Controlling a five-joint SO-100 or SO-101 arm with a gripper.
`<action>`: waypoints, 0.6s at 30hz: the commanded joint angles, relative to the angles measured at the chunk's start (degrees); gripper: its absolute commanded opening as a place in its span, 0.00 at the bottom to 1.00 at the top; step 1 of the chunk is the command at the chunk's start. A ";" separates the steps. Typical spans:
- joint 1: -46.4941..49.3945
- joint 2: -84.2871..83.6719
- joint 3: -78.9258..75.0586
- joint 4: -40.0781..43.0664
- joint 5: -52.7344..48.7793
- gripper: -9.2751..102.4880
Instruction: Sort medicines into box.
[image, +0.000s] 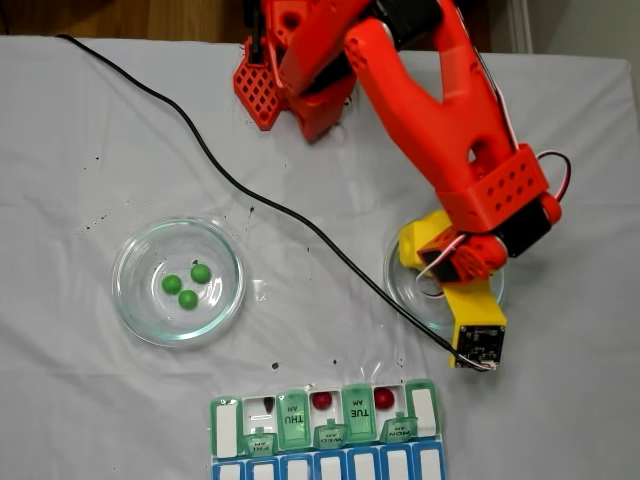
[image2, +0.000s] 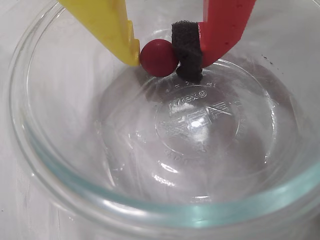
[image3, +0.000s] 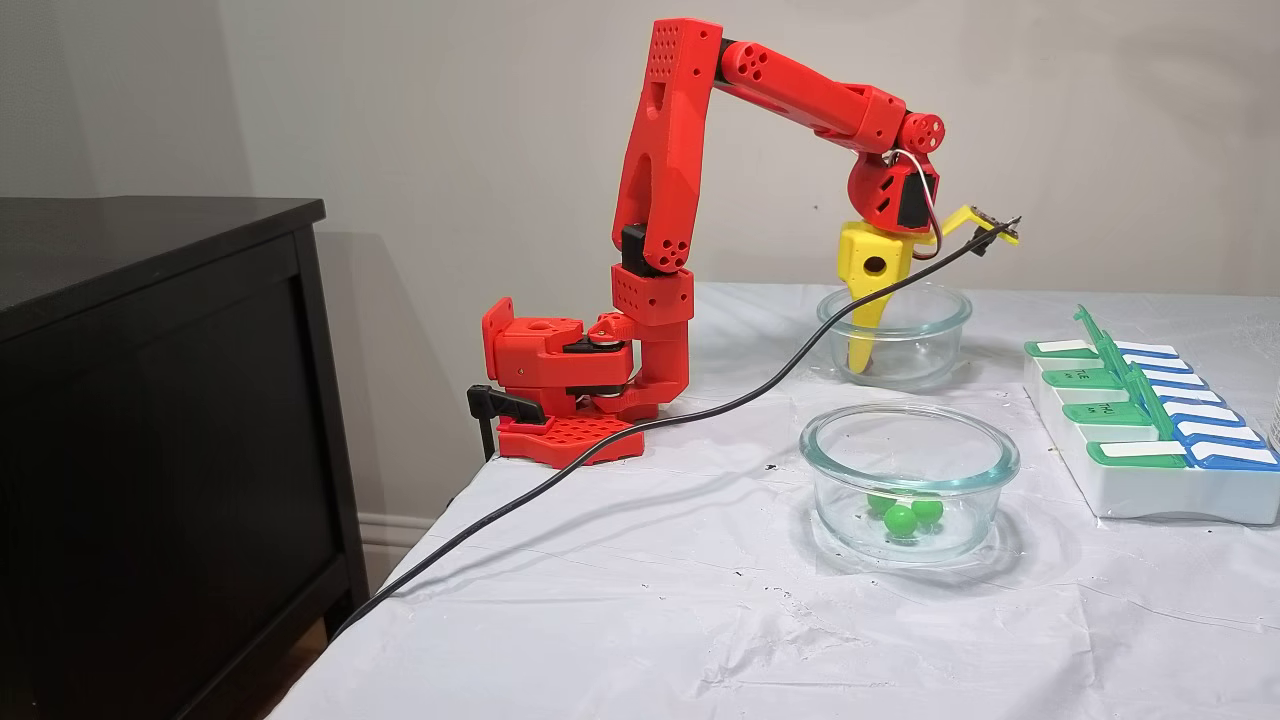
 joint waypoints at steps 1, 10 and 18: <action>0.35 0.35 0.44 -0.79 0.26 0.20; 0.53 0.62 1.14 -2.11 2.20 0.08; 0.26 2.20 1.67 -3.34 2.64 0.08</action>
